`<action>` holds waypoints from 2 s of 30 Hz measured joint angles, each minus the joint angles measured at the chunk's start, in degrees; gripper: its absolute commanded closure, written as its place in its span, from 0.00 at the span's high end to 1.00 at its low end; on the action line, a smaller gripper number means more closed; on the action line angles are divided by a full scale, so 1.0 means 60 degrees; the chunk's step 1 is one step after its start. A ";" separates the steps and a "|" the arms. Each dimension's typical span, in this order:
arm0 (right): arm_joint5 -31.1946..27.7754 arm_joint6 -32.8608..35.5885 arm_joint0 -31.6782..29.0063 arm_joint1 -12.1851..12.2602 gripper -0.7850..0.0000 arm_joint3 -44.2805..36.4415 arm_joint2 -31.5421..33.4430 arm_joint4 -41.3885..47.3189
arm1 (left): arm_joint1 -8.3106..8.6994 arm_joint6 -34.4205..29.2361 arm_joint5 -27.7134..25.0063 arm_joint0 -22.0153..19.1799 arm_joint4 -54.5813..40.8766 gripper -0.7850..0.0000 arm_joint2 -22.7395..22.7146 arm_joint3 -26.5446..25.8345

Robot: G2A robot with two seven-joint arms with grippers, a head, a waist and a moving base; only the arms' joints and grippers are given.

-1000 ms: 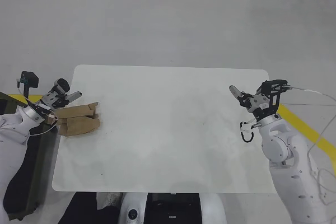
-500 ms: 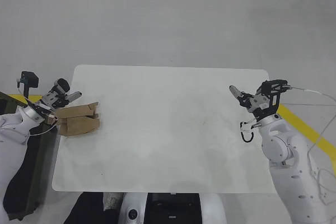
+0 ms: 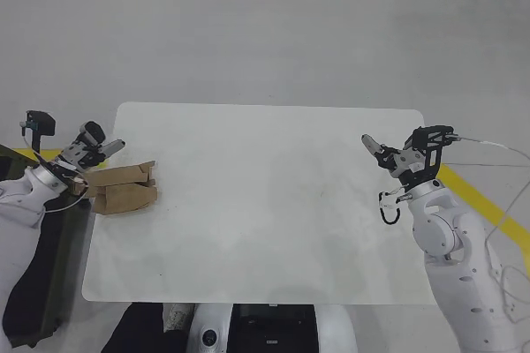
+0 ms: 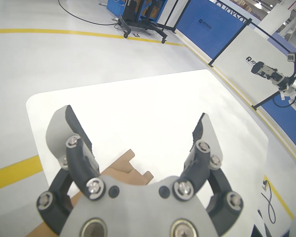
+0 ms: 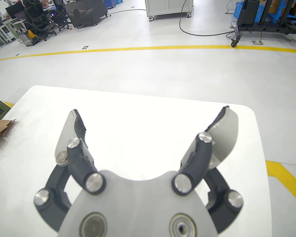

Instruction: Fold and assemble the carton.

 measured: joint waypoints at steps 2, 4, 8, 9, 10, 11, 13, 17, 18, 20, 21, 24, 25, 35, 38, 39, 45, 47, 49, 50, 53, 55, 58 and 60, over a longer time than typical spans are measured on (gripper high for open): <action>0.0000 0.0000 0.0000 0.0000 1.00 0.0000 0.0000 0.0000 | 0.0052 -0.0294 0.0105 0.0119 -0.0233 1.00 -0.0208 -0.0014; 0.0000 0.0000 0.0000 0.0000 1.00 0.0000 0.0000 0.0000 | 0.0105 -0.0830 0.0115 0.0228 -0.0714 1.00 -0.0366 0.0048; 0.0000 0.0000 0.0000 0.0000 1.00 0.0000 0.0000 0.0000 | 0.0241 -0.2537 0.0022 0.0181 -0.2270 1.00 -0.0554 0.0431; 0.0000 0.0000 0.0000 0.0000 1.00 0.0000 0.0000 0.0000 | 0.0291 -0.3139 0.0094 0.0100 -0.2726 1.00 -0.0612 0.0590; 0.0000 0.0000 0.0000 0.0000 1.00 0.0000 0.0000 0.0000 | 0.0327 -0.3564 0.0167 0.0030 -0.3026 1.00 -0.0657 0.0720; 0.0000 0.0000 0.0000 0.0000 1.00 0.0000 0.0000 0.0000 | 0.0359 -0.3958 0.0237 -0.0040 -0.3295 1.00 -0.0696 0.0856; 0.0000 0.0000 0.0000 0.0000 1.00 0.0000 0.0000 0.0000 | 0.0416 -0.4788 0.0354 -0.0190 -0.3851 1.00 -0.0754 0.1199; 0.0000 0.0000 0.0000 0.0000 1.00 0.0000 0.0000 0.0000 | 0.0503 -0.6244 0.0478 -0.0491 -0.4870 1.00 -0.0817 0.1922; 0.0000 0.0000 0.0000 0.0000 1.00 0.0000 0.0000 0.0000 | 0.0524 -0.6656 0.0517 -0.0598 -0.5169 1.00 -0.0830 0.2144; 0.0000 0.0000 0.0000 0.0000 1.00 0.0000 0.0000 0.0000 | 0.0550 -0.7214 0.0564 -0.0765 -0.5561 1.00 -0.0842 0.2477; 0.0000 0.0000 0.0000 0.0000 1.00 0.0000 0.0000 0.0000 | 0.0560 -0.7525 0.0636 -0.0869 -0.5795 1.00 -0.0827 0.2678; 0.0000 0.0000 0.0000 0.0000 1.00 0.0000 0.0000 0.0000 | 0.0589 -0.7997 0.1037 -0.1054 -0.6133 1.00 -0.0685 0.3018; 0.0000 0.0000 0.0000 0.0000 1.00 0.0000 0.0000 0.0000 | 0.0598 -0.8123 0.1171 -0.1088 -0.6226 1.00 -0.0626 0.3088; 0.0000 0.0000 0.0000 0.0000 1.00 0.0000 0.0000 0.0000 | 0.0767 -0.9146 0.2202 -0.1412 -0.7250 1.00 -0.0177 0.3986; 0.0000 0.0000 0.0000 0.0000 1.00 0.0000 0.0000 0.0000 | 0.0816 -0.9034 0.2091 -0.1496 -0.7213 1.00 -0.0053 0.4360; 0.0000 0.0000 0.0000 0.0000 1.00 0.0000 0.0000 0.0000 | 0.0813 -0.8983 0.2043 -0.1562 -0.7221 1.00 0.0003 0.4569; 0.0000 0.0000 0.0000 0.0000 1.00 0.0000 0.0000 0.0000 | 0.0707 -0.8920 0.2260 -0.2295 -0.7246 1.00 0.0213 0.5976; 0.0000 0.0000 0.0000 0.0000 1.00 0.0000 0.0000 0.0000 | 0.0612 -0.8889 0.2665 -0.2579 -0.7142 1.00 0.0361 0.6331; 0.0000 0.0000 0.0000 0.0000 1.00 0.0000 0.0000 0.0000 | 0.0483 -0.8863 0.3109 -0.2877 -0.6944 1.00 0.0579 0.6649; 0.0000 0.0000 0.0000 0.0000 1.00 0.0000 0.0000 0.0000 | 0.0424 -0.8875 0.3260 -0.2988 -0.6835 1.00 0.0684 0.6760; 0.0000 0.0000 0.0000 0.0000 1.00 0.0000 0.0000 0.0000 | 0.0199 -0.9470 0.3484 -0.3278 -0.6823 1.00 0.0966 0.7030; 0.0000 0.0000 0.0000 0.0000 1.00 0.0000 0.0000 0.0000 | 0.0067 -0.9858 0.3488 -0.3446 -0.6905 1.00 0.1081 0.7281; 0.0000 0.0000 0.0000 0.0000 1.00 0.0000 0.0000 0.0000 | -0.0096 -0.9788 0.3503 -0.3642 -0.6708 1.00 0.1276 0.7569; 0.0000 0.0000 0.0000 0.0000 1.00 0.0000 0.0000 0.0000 | -0.0203 -0.9655 0.3588 -0.3757 -0.6549 1.00 0.1406 0.7703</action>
